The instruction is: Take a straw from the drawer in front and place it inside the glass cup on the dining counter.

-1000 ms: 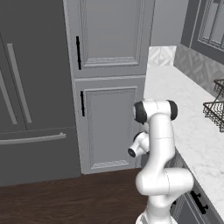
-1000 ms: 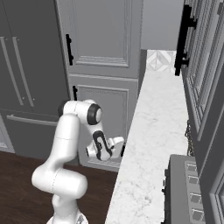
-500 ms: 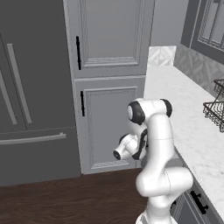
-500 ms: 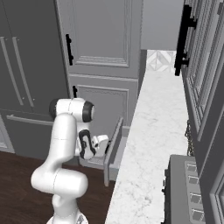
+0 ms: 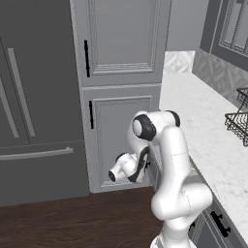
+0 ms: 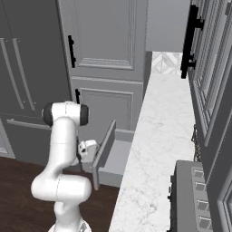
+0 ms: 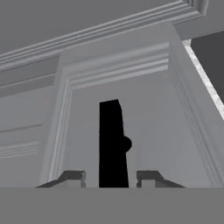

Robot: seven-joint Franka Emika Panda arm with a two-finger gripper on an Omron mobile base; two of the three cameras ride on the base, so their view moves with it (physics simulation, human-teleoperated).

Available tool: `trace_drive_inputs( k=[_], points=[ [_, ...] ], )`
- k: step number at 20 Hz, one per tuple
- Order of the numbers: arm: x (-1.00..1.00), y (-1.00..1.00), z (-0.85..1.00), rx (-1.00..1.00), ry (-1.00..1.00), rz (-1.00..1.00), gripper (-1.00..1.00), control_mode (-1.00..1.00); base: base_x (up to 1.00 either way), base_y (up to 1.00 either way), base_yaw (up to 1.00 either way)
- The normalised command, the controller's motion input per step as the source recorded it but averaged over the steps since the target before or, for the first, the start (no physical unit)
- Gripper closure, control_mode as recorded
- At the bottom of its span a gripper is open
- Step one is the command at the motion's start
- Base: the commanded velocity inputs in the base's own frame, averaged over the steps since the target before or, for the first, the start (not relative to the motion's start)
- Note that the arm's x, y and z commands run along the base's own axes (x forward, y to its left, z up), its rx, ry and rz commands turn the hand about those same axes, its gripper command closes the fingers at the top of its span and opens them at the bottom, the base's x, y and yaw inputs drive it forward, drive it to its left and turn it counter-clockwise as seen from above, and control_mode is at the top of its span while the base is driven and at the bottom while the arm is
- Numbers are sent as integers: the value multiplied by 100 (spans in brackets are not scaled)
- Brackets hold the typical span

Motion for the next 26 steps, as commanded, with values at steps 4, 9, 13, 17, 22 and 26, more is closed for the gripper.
trace_drive_inputs(
  k=[4, 9, 13, 17, 22, 26],
  points=[
    [-58, 29, 33, 2, 0, -14, -100, -100, 0, 0, 0],
    [-73, 38, 4, 7, 0, -16, -100, -100, 0, 0, 0],
    [-62, 22, 45, 14, -1, -14, -100, -100, 0, 0, 0],
    [-24, 2, 80, 12, -8, -6, -100, -100, 0, 0, 0],
    [-9, -3, 100, 18, -17, -17, -100, -100, 0, 0, 0],
    [-1, -19, 100, 24, -13, -27, -100, -100, 0, 0, 0]
  ],
)
